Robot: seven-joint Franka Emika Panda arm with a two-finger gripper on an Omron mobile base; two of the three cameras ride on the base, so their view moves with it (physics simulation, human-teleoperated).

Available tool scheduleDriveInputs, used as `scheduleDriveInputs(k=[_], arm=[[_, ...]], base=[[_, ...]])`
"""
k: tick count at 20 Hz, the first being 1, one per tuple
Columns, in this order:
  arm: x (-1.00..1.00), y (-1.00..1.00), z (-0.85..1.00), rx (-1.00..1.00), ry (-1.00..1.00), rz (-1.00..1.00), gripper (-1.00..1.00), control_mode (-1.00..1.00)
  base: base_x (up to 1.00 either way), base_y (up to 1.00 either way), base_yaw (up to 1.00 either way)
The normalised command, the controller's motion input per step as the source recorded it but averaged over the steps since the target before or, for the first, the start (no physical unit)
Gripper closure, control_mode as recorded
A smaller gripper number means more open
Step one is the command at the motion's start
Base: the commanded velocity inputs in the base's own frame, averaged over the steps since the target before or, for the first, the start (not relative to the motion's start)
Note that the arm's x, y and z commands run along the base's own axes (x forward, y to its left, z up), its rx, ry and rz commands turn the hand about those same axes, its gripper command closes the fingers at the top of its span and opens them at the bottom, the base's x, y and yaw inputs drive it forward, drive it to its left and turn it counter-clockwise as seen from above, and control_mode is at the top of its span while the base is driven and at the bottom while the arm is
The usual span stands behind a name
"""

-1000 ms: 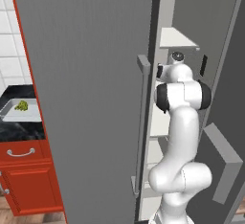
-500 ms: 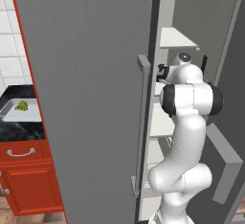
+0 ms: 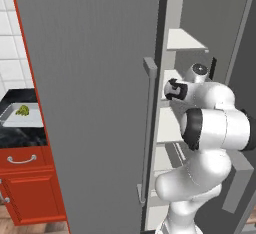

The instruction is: Take the lime and broccoli out of the freezer and place them in the tupperware container on the counter. Then put the tupperware containing the vegetables back in the freezer.

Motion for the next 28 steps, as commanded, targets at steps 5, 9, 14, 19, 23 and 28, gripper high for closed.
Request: scheduleDriveInputs(k=[5,9,14,19,23,28], arm=[[-1.00,0.25,0.98,0.00,0.00,0.00,1.00,-1.00],[-1.00,0.30,1.00,0.00,0.00,0.03,1.00,-1.00],[-1.00,0.32,1.00,0.00,0.00,0.05,1.00,-1.00],[-1.00,0.28,0.83,0.00,0.00,0.05,1.00,-1.00],[-1.00,0.31,0.48,0.00,0.03,0.04,1.00,-1.00],[-1.00,0.03,0.21,0.00,0.00,0.02,1.00,-1.00]], base=[[0.00,0.00,0.00],[0.00,0.00,0.00],[0.00,0.00,0.00],[0.00,0.00,0.00],[0.00,0.00,0.00],[0.00,0.00,0.00]])
